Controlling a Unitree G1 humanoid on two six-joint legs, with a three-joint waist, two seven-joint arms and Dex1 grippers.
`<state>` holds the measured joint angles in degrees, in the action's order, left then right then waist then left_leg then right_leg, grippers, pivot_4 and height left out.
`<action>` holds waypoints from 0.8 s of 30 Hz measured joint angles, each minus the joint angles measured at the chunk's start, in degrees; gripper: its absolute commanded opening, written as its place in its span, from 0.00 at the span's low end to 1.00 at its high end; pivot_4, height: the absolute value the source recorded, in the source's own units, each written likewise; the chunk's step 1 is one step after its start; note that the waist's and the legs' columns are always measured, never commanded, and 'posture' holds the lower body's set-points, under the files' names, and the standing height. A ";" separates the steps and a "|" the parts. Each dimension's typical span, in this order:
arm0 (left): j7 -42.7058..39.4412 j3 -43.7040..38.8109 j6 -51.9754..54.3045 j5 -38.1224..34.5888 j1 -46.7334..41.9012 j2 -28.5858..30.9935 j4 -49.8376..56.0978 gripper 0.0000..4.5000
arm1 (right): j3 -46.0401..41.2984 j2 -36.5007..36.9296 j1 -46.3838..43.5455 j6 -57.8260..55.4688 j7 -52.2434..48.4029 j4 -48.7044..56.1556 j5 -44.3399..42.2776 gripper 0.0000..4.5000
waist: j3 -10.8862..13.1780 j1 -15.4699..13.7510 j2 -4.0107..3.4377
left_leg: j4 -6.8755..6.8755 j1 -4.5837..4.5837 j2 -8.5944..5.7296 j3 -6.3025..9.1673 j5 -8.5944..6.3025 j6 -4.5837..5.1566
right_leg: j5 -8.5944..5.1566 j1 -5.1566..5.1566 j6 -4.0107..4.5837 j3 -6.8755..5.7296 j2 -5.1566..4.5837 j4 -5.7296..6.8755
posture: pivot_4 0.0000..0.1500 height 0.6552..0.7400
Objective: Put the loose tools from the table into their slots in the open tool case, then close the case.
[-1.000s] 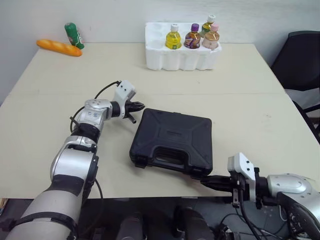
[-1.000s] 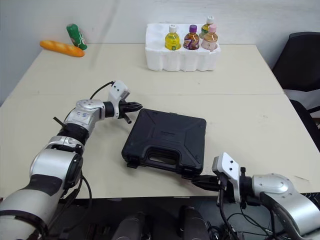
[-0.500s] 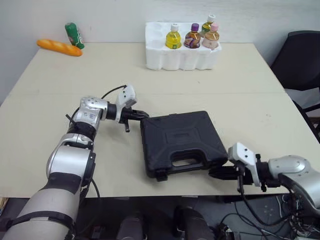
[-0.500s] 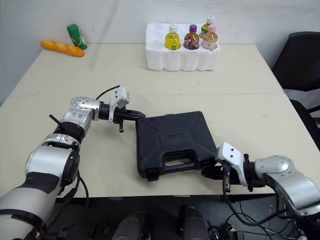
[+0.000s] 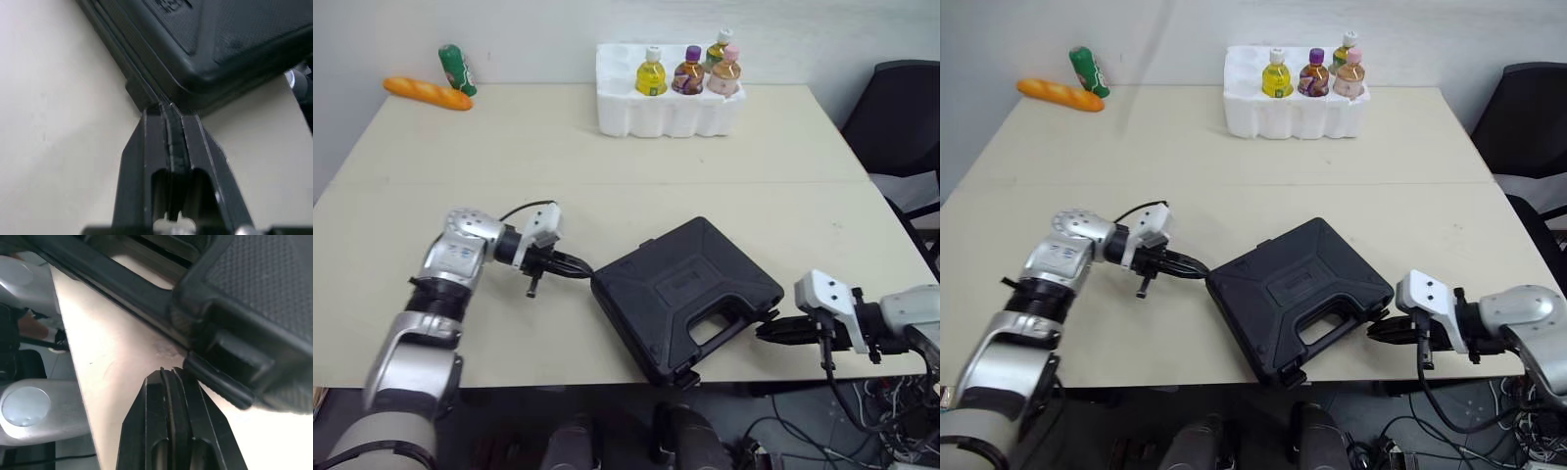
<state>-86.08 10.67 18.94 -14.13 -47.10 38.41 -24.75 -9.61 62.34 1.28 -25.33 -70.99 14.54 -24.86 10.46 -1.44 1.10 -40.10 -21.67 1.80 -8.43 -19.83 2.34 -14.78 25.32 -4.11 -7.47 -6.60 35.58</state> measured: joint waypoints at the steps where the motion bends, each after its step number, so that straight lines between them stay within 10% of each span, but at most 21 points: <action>1: 0.01 -0.15 2.57 -1.49 -0.92 -0.12 1.86 0.01 | -2.61 -0.22 2.18 -0.85 1.28 1.27 -0.06 0.00 | 0.00 -0.26 0.00 | -0.01 0.00 -0.06 0.04 0.01 0.03 | 0.00 -0.03 0.00 0.02 -0.02 -0.07 | 1.00 0.96; 7: 3.10 -1.06 12.12 -7.57 -12.46 -11.08 6.72 0.01 | -14.92 -6.07 15.15 -5.18 8.29 10.24 -0.22 0.00 | -0.01 -1.71 -0.02 | -0.05 0.22 -0.09 0.39 -0.07 0.16 | 0.04 -0.74 -0.08 0.10 0.01 -0.55 | 1.00 0.96; 15: 13.43 10.68 -0.44 3.43 -17.74 -35.17 -10.91 0.01 | -17.18 -13.86 19.72 -9.33 19.44 19.68 0.49 0.00 | -0.01 -0.78 -0.02 | 0.02 0.28 -0.07 0.19 -0.10 0.21 | 0.10 -0.66 -0.17 0.12 0.09 -0.61 | 1.00 0.96; 24: 19.33 16.70 -19.83 15.48 -22.65 -40.72 -27.96 0.01 | -15.17 -15.58 19.13 -11.05 25.31 21.60 1.41 0.00 | -0.02 -0.24 -0.06 | 0.11 0.34 -0.02 0.41 -0.38 0.64 | 0.03 -0.78 -0.06 0.10 -0.07 -0.72 | 1.00 0.96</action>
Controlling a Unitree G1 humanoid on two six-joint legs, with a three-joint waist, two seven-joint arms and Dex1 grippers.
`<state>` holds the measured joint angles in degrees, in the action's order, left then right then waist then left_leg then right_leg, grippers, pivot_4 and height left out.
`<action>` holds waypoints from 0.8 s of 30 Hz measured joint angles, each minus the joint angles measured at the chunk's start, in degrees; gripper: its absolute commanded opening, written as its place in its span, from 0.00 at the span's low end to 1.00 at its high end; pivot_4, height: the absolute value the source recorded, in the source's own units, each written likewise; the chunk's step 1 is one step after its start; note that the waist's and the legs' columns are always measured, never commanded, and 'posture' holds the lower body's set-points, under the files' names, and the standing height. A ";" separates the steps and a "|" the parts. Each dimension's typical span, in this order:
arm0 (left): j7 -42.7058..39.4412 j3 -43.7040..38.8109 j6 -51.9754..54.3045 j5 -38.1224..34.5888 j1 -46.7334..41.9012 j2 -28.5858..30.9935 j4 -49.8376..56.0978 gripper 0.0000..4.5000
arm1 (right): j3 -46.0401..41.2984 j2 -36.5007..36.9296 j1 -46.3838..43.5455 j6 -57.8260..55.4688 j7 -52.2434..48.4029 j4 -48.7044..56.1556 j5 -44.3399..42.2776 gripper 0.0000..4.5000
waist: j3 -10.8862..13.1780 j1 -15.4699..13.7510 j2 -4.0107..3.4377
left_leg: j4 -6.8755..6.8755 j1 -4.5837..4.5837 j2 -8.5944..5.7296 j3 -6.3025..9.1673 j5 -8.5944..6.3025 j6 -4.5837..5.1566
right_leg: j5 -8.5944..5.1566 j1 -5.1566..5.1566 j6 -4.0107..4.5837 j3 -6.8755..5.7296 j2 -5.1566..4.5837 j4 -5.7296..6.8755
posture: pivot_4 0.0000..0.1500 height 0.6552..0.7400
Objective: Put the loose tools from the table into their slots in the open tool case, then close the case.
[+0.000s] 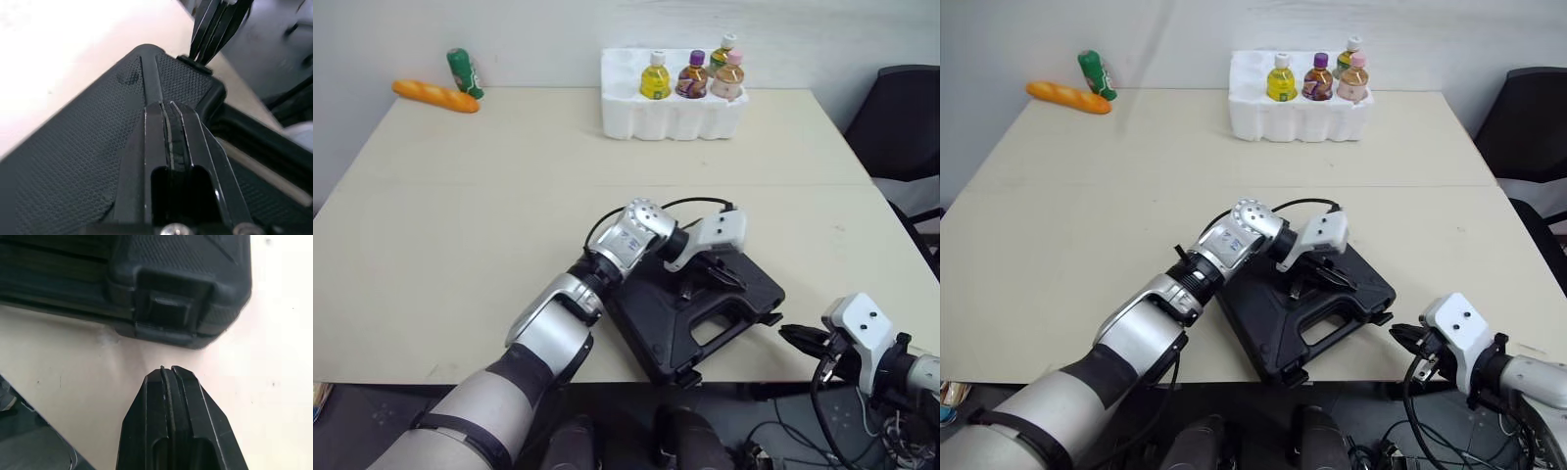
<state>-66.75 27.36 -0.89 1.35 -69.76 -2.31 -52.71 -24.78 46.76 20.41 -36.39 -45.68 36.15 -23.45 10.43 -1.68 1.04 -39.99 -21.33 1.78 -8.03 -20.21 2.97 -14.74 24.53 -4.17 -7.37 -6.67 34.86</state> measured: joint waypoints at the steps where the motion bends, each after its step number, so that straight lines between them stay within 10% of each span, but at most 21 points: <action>1: 0.93 0.44 -2.08 1.17 -0.16 -0.05 -0.50 0.01 | 0.12 0.00 -0.25 -0.01 0.29 0.19 -0.01 0.00 | -0.06 0.01 0.00 | -0.02 0.02 0.01 0.01 -0.08 0.04 | 0.01 -0.05 -0.02 0.01 -0.04 -0.05 | 1.00 0.96; 24: 3.33 0.52 -10.56 5.72 0.65 -0.33 -2.22 0.01 | 4.61 -1.79 -10.43 -9.09 2.67 -0.39 -5.20 0.00 | -0.43 1.81 0.16 | -0.04 0.18 0.33 -0.01 -0.17 -0.08 | -0.02 -0.14 0.14 -0.01 0.07 -0.05 | 1.00 0.96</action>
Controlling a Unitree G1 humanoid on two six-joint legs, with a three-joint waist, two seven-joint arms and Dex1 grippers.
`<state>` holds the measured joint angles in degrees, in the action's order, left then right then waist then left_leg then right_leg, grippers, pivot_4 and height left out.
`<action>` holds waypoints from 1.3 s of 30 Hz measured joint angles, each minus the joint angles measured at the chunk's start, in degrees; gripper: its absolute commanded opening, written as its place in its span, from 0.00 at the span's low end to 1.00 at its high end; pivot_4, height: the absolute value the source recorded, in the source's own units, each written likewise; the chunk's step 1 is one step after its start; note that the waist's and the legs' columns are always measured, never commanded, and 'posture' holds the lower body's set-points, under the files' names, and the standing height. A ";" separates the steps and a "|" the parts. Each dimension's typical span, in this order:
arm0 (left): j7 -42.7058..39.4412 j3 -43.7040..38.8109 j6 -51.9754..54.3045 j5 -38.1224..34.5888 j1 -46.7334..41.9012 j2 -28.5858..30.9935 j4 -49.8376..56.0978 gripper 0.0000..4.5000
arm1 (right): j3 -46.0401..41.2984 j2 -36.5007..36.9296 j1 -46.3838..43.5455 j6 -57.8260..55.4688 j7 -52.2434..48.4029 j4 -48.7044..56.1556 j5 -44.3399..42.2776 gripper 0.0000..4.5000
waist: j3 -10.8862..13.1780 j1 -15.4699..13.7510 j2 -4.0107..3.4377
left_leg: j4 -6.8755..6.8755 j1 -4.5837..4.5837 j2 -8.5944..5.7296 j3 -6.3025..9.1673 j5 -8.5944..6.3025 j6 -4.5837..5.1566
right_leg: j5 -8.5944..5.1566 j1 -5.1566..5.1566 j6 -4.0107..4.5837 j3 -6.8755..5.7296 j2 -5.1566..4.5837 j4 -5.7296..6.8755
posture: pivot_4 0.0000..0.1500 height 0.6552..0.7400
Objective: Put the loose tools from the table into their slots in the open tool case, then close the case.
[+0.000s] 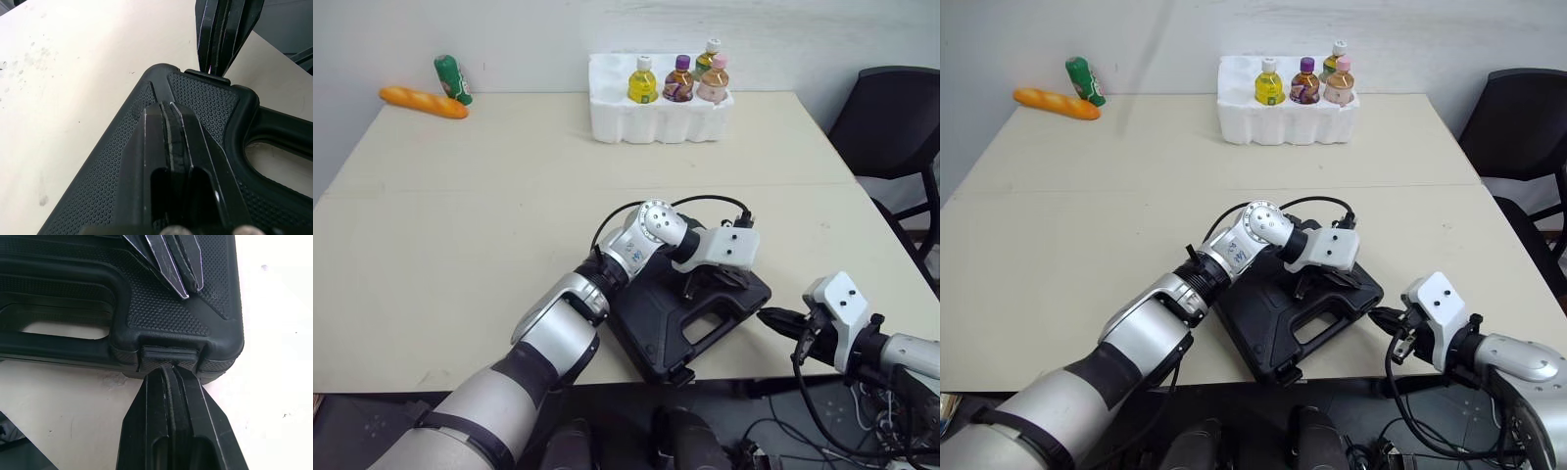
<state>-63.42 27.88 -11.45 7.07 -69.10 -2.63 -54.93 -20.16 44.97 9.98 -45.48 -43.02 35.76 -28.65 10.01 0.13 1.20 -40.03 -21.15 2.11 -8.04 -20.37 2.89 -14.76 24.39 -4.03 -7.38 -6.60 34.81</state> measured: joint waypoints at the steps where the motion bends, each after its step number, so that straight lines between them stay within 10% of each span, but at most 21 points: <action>1: 0.16 0.00 0.00 0.03 0.01 -0.05 -0.01 0.01 | 0.08 0.00 -0.23 -0.32 0.07 0.00 -0.06 0.00 | 0.00 0.02 0.00 | 0.00 0.00 0.00 -0.01 0.00 0.00 | 0.00 0.00 0.00 0.01 0.00 0.00 | 1.00 0.96; 8: -4.82 -3.12 4.41 -2.62 0.09 1.41 1.31 0.01 | -0.32 2.12 2.71 -0.70 -1.26 5.23 -1.29 0.00 | -0.02 -0.01 -0.12 | 0.06 -0.09 0.01 0.00 0.00 -0.05 | -0.05 0.16 0.09 -0.02 0.04 0.07 | 1.00 0.96; 12: -22.12 -6.07 18.10 -12.40 5.43 11.01 15.48 0.01 | -1.83 3.09 8.00 -2.26 -3.37 12.80 -6.54 0.00 | 0.16 -0.01 -0.45 | 0.08 -0.20 0.12 0.01 0.37 -0.75 | -0.15 0.35 0.26 -0.04 0.18 0.27 | 1.00 0.96; 18: -22.68 1.74 31.13 -27.26 12.82 29.44 45.40 0.01 | 9.10 2.33 9.99 -2.98 -1.63 17.50 -8.41 0.00 | 0.16 -0.26 -0.51 | 0.05 -0.09 0.06 0.20 0.38 -0.78 | -0.17 0.13 0.29 -0.02 0.06 0.27 | 1.00 0.96; 39: -22.52 9.48 11.50 -14.66 16.03 30.33 48.56 0.01 | 22.39 -2.93 1.48 -1.52 1.48 11.17 -7.43 0.00 | -0.13 -1.49 -0.53 | -0.02 0.04 -0.01 0.29 0.18 -0.32 | -0.14 -0.08 0.27 -0.08 0.05 0.20 | 1.00 0.96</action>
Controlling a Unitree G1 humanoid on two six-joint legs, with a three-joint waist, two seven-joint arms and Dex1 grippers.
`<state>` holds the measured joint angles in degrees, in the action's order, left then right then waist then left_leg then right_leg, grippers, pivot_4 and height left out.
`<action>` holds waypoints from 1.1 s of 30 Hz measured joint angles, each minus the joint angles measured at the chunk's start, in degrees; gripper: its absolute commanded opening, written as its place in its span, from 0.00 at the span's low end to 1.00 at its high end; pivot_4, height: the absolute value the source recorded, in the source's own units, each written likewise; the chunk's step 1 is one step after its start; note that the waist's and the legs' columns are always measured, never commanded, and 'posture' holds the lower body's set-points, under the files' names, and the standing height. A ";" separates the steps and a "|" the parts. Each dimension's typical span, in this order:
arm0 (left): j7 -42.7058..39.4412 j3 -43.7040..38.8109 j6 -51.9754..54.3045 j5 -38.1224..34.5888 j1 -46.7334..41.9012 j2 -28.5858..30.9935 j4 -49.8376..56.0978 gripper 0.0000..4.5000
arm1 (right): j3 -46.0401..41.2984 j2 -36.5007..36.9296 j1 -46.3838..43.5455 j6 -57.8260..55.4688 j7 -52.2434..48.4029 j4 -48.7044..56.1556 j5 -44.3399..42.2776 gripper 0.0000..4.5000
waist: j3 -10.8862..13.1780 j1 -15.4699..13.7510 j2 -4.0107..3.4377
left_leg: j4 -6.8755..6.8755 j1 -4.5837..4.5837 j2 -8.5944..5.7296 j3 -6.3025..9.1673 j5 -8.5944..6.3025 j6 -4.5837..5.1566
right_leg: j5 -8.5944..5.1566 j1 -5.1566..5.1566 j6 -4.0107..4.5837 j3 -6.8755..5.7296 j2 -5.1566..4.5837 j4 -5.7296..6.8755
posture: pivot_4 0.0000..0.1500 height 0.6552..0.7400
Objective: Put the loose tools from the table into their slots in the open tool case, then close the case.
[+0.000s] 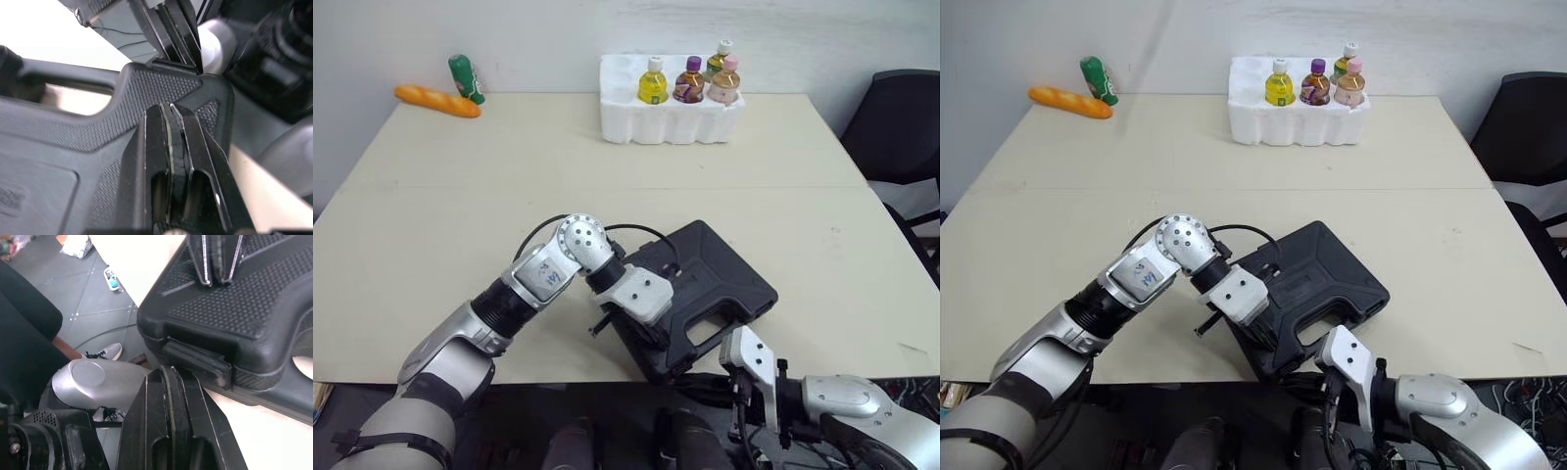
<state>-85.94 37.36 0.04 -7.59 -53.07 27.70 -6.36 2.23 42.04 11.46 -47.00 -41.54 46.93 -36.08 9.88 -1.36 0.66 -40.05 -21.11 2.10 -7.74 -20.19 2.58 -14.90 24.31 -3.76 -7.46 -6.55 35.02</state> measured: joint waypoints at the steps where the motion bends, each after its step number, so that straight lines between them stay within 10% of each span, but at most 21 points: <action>1: 0.01 0.00 -0.68 0.28 -0.21 -0.23 -0.72 0.01 | 0.00 0.06 -0.22 -0.15 0.12 0.01 0.04 0.00 | -0.11 0.01 -0.02 | 0.00 0.03 0.00 0.00 0.01 0.02 | 0.00 -0.03 0.01 0.00 0.00 0.00 | 1.00 0.96; 22: 2.35 -3.60 -1.40 2.98 0.52 -3.88 -7.13 0.01 | -1.94 3.64 -7.54 -5.89 1.00 -0.39 -2.63 0.00 | -1.12 -0.13 -0.13 | 0.02 0.05 0.03 0.58 0.00 0.14 | -0.16 -0.55 0.30 -0.29 -0.07 -0.66 | 1.00 0.96; 25: 1.58 -7.19 7.79 -1.68 2.94 -3.84 -7.25 0.18 | -9.05 4.21 -6.39 -5.24 1.21 2.30 -5.18 0.00 | -1.00 -0.08 -0.19 | 0.03 -0.05 0.03 0.63 0.00 0.14 | 0.01 -0.50 0.00 -0.35 -0.07 -0.66 | 1.00 0.96; 33: 1.52 -29.26 37.95 -21.08 8.29 13.11 1.07 0.98 | -44.28 12.58 2.94 -6.22 -9.44 -0.04 -19.42 0.86 | 0.38 0.12 -0.19 | 0.31 -0.43 0.03 0.62 0.35 -0.60 | -0.07 0.18 0.10 -0.45 0.13 -0.09 | 1.00 0.96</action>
<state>-84.41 8.10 37.99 -28.67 -44.78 40.81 -5.30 -42.06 54.62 14.39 -53.22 -50.98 46.89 -55.50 10.25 -1.24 0.48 -39.74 -21.54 2.14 -7.12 -19.85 1.98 -14.97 24.49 -3.66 -7.91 -6.43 34.92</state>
